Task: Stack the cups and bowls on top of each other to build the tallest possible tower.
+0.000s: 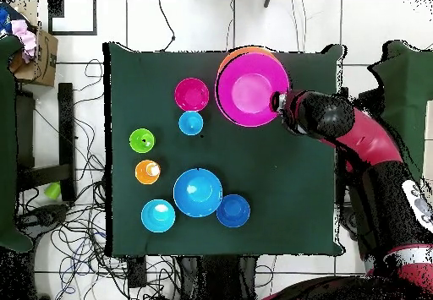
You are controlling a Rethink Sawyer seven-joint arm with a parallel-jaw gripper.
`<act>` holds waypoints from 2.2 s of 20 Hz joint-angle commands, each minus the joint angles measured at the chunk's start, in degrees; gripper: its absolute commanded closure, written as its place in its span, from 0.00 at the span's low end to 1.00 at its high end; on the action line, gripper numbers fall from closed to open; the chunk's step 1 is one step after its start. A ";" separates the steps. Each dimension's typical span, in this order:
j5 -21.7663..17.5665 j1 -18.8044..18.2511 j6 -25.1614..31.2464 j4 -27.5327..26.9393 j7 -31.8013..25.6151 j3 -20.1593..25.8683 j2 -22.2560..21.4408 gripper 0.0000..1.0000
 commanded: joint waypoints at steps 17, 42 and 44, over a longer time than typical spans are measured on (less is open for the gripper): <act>-0.90 5.07 -4.50 4.18 7.17 2.09 1.81 1.00; -2.85 1.13 -2.09 6.94 1.34 1.86 -0.90 1.00; -2.93 0.81 -1.67 7.24 1.14 1.80 -1.44 1.00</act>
